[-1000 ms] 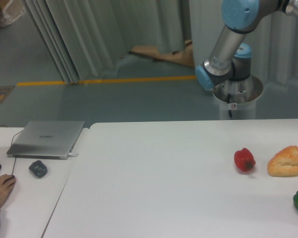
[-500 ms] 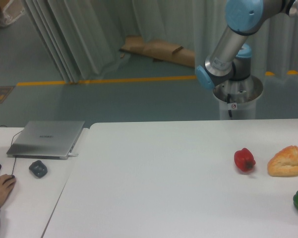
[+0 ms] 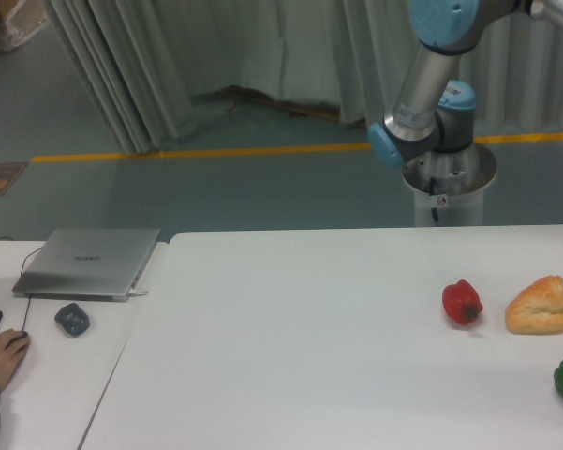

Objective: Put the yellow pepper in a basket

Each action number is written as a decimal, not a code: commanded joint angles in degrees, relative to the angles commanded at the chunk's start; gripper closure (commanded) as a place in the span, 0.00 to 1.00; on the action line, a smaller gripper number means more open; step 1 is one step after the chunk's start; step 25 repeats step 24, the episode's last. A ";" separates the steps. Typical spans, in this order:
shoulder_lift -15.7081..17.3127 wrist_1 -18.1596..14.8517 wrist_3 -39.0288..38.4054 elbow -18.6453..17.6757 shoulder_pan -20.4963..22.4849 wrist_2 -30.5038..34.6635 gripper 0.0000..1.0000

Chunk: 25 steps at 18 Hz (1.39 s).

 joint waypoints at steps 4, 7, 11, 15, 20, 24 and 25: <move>3.42 -3.24 0.09 -1.49 -1.31 0.18 0.00; 5.71 -4.83 0.09 -4.03 -3.86 0.35 0.00; 8.52 -11.23 0.09 -6.50 -8.77 0.44 0.00; 12.13 -16.07 -0.70 -9.32 -15.46 0.35 0.00; 13.71 -20.83 -0.70 -10.98 -20.02 0.26 0.00; 13.80 -21.01 -1.93 -11.42 -23.11 0.53 0.00; 13.80 -21.01 -1.93 -11.42 -23.11 0.53 0.00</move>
